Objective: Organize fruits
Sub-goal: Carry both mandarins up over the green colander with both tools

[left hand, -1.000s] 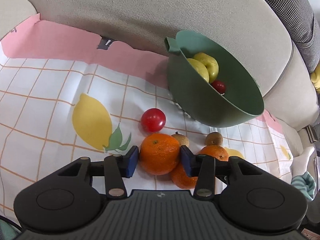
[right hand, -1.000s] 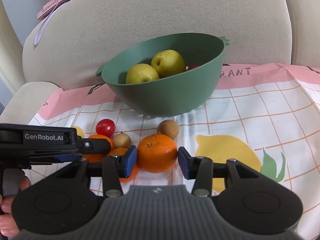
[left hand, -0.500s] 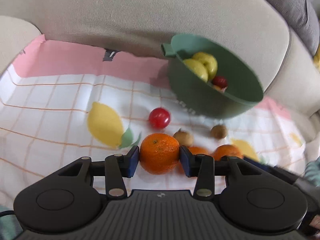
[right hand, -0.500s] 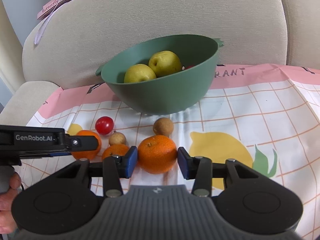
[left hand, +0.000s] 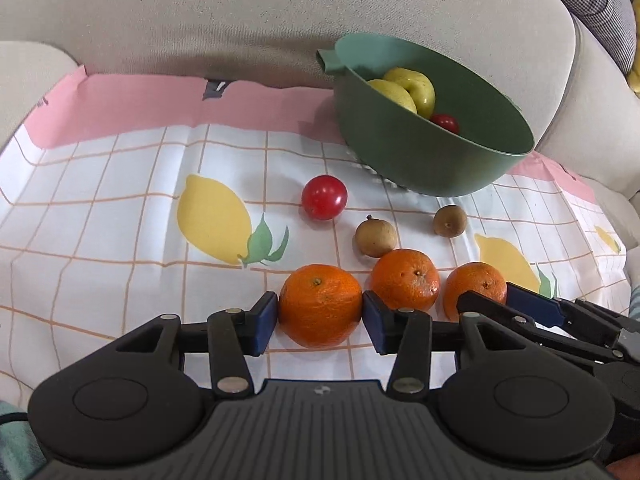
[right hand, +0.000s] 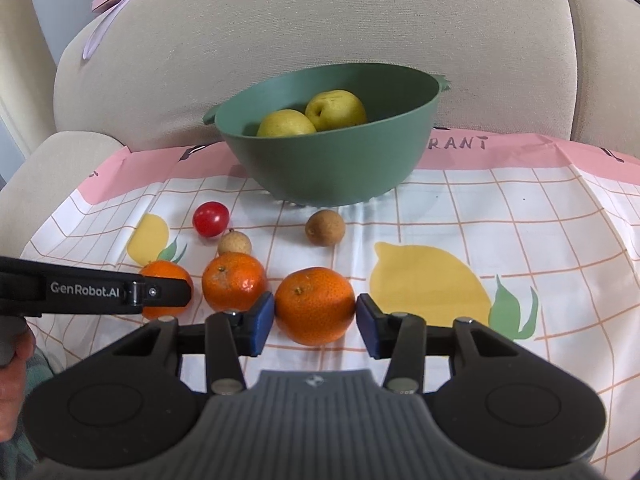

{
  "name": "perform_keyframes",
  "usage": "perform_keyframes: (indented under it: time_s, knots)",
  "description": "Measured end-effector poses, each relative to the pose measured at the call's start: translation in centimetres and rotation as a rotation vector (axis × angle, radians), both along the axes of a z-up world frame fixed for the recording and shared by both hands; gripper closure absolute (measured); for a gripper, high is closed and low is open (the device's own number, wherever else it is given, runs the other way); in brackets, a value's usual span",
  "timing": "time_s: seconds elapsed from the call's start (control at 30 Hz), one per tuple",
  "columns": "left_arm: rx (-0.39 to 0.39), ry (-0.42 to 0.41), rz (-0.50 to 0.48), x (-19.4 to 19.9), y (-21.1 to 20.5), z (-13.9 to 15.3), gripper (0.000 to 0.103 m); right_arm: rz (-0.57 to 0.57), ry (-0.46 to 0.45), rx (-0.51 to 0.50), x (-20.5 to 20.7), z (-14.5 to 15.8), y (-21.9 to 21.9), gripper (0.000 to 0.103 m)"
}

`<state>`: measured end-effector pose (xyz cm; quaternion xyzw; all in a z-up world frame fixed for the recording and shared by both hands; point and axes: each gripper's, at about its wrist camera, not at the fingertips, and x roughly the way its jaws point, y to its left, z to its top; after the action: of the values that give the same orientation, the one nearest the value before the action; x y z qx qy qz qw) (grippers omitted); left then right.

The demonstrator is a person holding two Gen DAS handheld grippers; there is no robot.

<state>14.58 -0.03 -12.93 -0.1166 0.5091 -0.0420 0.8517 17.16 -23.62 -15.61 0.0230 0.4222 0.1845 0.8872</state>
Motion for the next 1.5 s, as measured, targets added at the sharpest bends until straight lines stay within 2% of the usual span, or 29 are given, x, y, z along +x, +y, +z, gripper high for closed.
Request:
perform_keyframes:
  time_s: [0.33,0.57,1.13,1.5]
  knots:
    - [0.000,-0.018,-0.006,-0.2,0.0,0.4,0.052,-0.005,0.006,0.025,0.1,-0.2,0.0,0.060]
    - [-0.001,-0.053,-0.002,-0.6,0.0,2.4,0.052,-0.002,0.000,0.030,-0.5,0.7,-0.1,0.060]
    - [0.028,-0.144,-0.055,-0.7,-2.6,9.2,0.052,0.062,-0.159,0.013,-3.0,6.5,-0.4,0.060]
    - [0.087,-0.212,-0.120,1.5,-4.8,12.3,0.052,0.106,-0.258,-0.056,-1.6,10.0,-0.8,0.060]
